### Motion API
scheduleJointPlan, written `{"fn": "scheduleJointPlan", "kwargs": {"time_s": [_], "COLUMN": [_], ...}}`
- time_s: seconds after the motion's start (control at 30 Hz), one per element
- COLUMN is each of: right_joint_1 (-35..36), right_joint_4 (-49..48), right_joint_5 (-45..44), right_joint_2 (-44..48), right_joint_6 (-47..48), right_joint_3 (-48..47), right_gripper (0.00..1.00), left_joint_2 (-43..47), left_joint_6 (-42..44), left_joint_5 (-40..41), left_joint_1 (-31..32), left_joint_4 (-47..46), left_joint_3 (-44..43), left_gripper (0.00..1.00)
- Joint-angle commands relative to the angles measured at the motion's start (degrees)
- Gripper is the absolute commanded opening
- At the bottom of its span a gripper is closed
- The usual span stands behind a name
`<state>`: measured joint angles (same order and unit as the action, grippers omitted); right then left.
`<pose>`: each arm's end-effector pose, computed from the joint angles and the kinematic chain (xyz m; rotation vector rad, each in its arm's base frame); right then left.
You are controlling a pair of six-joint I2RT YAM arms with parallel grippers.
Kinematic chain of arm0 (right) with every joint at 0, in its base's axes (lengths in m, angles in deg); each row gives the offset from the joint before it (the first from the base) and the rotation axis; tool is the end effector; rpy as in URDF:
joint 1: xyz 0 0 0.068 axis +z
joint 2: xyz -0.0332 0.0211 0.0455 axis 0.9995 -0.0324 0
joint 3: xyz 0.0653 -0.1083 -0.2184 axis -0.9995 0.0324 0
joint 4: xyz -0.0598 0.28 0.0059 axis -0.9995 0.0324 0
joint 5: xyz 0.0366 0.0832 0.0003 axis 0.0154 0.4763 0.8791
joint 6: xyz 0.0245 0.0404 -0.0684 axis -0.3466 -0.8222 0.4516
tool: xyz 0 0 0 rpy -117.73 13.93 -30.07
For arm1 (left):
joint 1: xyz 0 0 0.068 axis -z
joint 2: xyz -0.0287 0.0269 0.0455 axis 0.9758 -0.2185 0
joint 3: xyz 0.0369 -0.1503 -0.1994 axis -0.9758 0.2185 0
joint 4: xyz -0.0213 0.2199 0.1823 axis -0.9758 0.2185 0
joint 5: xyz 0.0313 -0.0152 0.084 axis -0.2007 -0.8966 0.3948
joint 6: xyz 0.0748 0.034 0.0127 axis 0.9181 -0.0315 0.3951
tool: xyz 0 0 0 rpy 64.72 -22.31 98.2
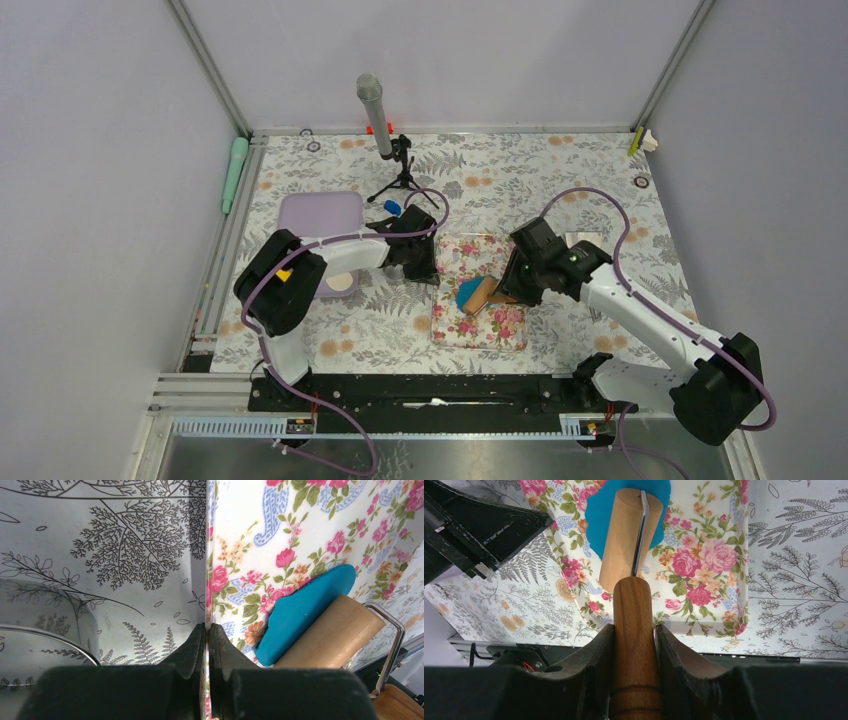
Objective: Roll out the dumpling wrappers from the dough
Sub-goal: Flatten out the dough on the work surface.
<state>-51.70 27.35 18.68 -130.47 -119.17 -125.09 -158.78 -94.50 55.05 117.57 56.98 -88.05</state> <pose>0.2176 0.1608 0.1873 0.4344 2.7114 0.5040 0.2895 -0.2602 0.0842 -0.0485 2.8026 -0.6610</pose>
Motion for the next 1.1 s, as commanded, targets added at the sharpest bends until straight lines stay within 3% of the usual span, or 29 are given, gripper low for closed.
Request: {"fn": "scheduleJointPlan", "kwargs": {"time_s": [0.0, 0.23, 0.47, 0.77, 1.07], "right_joint_1": [0.2, -0.2, -0.3, -0.2, -0.2], "right_joint_4": [23.5, 27.2, 17.3, 3.9, 2.0], "right_joint_5": [-9.9, -10.4, -7.7, -3.0, -3.5], "right_joint_2": [-2.9, -3.7, -9.3, -16.7, -17.4], "right_joint_6": [4.5, 6.3, 3.3, 0.7, -0.9], "right_joint_3": [4.0, -9.3, -25.5, -22.9, -11.6], "right_gripper": [0.0, 0.0, 0.0, 0.0, 0.0], "left_joint_2": [2.3, 2.6, 1.8, 1.8, 2.1], "left_joint_6": [0.9, 1.6, 1.1, 1.3, 1.2], "left_joint_5": [5.2, 6.7, 5.0, 4.0, 4.7], "left_joint_1": [-2.4, -2.3, -2.2, -2.1, -2.0], "left_joint_4": [-1.7, -0.7, -1.7, -1.8, -1.7], "left_joint_3": [-0.2, -0.3, -0.2, -0.5, -0.1], "left_gripper": [0.0, 0.0, 0.0, 0.0, 0.0]}}
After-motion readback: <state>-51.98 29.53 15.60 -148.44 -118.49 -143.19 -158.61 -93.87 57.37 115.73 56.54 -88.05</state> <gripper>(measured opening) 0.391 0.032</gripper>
